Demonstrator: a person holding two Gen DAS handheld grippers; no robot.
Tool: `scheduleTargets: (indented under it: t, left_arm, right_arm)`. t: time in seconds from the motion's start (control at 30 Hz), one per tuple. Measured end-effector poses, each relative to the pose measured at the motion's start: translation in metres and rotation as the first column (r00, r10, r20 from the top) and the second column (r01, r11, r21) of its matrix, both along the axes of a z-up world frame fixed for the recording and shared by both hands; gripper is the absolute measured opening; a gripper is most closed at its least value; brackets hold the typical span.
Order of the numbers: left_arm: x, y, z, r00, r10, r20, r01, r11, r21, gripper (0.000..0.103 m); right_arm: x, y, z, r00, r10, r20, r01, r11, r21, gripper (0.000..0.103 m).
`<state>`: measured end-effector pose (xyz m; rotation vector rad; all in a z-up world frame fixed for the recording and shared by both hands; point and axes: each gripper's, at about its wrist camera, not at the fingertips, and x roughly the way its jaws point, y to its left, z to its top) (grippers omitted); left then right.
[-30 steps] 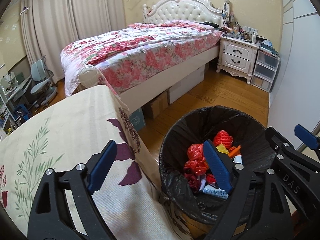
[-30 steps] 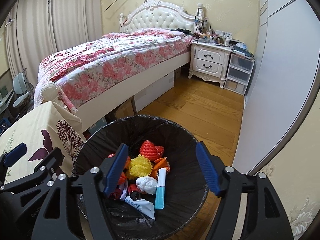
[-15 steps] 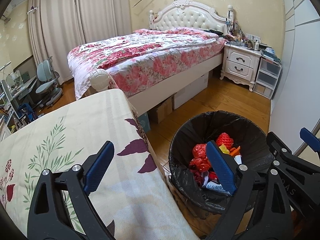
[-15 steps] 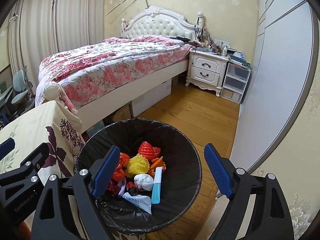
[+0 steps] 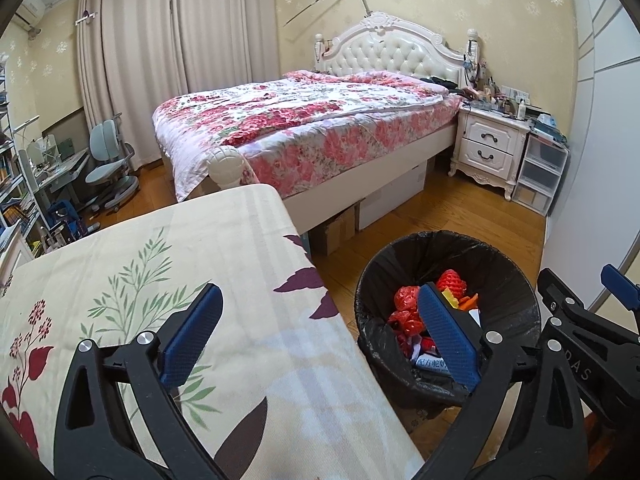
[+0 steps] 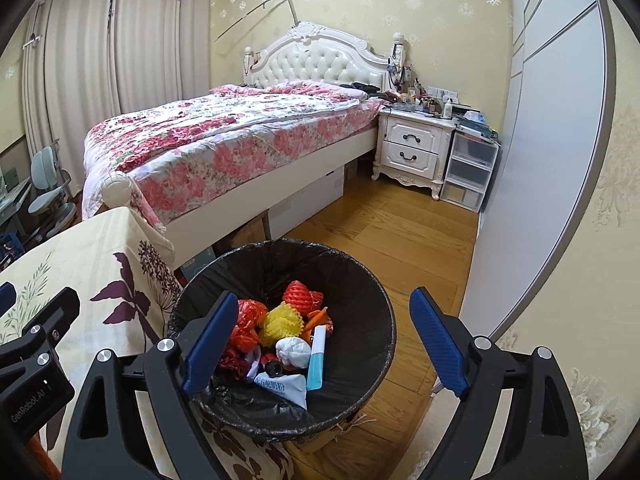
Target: Collect trash
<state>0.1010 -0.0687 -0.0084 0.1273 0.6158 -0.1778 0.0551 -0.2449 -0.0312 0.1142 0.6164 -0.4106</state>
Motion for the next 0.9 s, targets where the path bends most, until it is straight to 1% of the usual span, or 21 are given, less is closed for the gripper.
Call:
scheduleTargets:
  t: [0.27, 0.57, 0.9]
  left_arm:
    - [-0.025, 0.019, 0.007, 1.0, 0.019, 0.019, -0.018, 1.0, -0.006, 0.096]
    - [-0.051, 0.039, 0.016, 0.998, 0.047, 0.03, -0.046, 0.999, -0.027, 0.096]
    - [-0.071, 0.058, 0.013, 0.996, 0.084, 0.02, -0.083, 0.996, -0.039, 0.096]
  right_arm:
    - [-0.021, 0.017, 0.006, 0.999, 0.043, 0.014, -0.043, 0.999, 0.006, 0.085]
    - [-0.04, 0.035, 0.014, 0.996, 0.082, 0.035, -0.082, 0.997, -0.009, 0.085]
    - [-0.059, 0.048, 0.017, 0.992, 0.115, 0.05, -0.114, 0.993, -0.023, 0.085]
